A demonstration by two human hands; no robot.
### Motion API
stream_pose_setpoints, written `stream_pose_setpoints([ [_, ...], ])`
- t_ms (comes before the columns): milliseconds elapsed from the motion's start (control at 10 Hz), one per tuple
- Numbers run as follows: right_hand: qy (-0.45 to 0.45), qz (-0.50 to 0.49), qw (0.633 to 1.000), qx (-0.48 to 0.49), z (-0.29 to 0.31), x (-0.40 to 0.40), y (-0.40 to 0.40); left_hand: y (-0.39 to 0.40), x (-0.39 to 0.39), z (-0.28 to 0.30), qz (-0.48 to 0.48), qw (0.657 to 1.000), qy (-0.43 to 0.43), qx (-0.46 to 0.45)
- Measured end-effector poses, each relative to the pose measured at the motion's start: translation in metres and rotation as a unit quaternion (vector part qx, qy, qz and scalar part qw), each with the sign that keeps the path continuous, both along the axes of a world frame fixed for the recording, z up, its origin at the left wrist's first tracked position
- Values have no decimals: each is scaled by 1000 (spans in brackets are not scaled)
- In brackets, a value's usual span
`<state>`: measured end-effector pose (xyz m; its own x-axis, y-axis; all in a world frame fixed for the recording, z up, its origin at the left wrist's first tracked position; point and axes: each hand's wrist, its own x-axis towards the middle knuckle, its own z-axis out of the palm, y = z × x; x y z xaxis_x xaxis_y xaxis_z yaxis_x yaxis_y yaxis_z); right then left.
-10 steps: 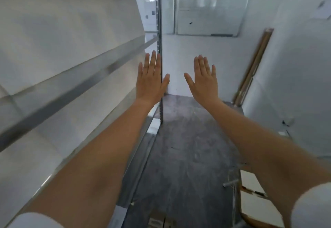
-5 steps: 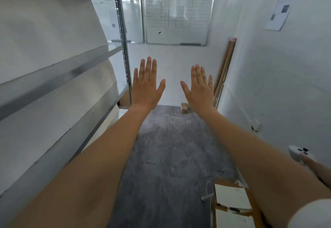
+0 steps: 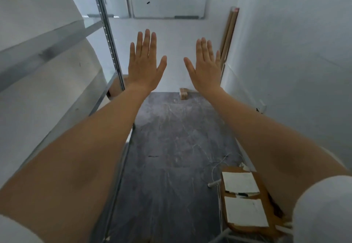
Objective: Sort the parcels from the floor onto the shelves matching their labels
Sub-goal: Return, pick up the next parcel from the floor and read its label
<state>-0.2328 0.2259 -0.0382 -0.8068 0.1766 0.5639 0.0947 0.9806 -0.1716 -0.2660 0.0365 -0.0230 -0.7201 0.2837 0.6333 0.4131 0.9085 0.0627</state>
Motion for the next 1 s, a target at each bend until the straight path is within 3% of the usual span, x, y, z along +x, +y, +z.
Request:
stream_pose_setpoints([
  [600,16,21,1000,8,5,-150,127,135,-144,-2,-16,999,-25,19],
  [1000,6,33,999,14,-5,-265,189,191,-253,-17,-23,999,-35,-24],
])
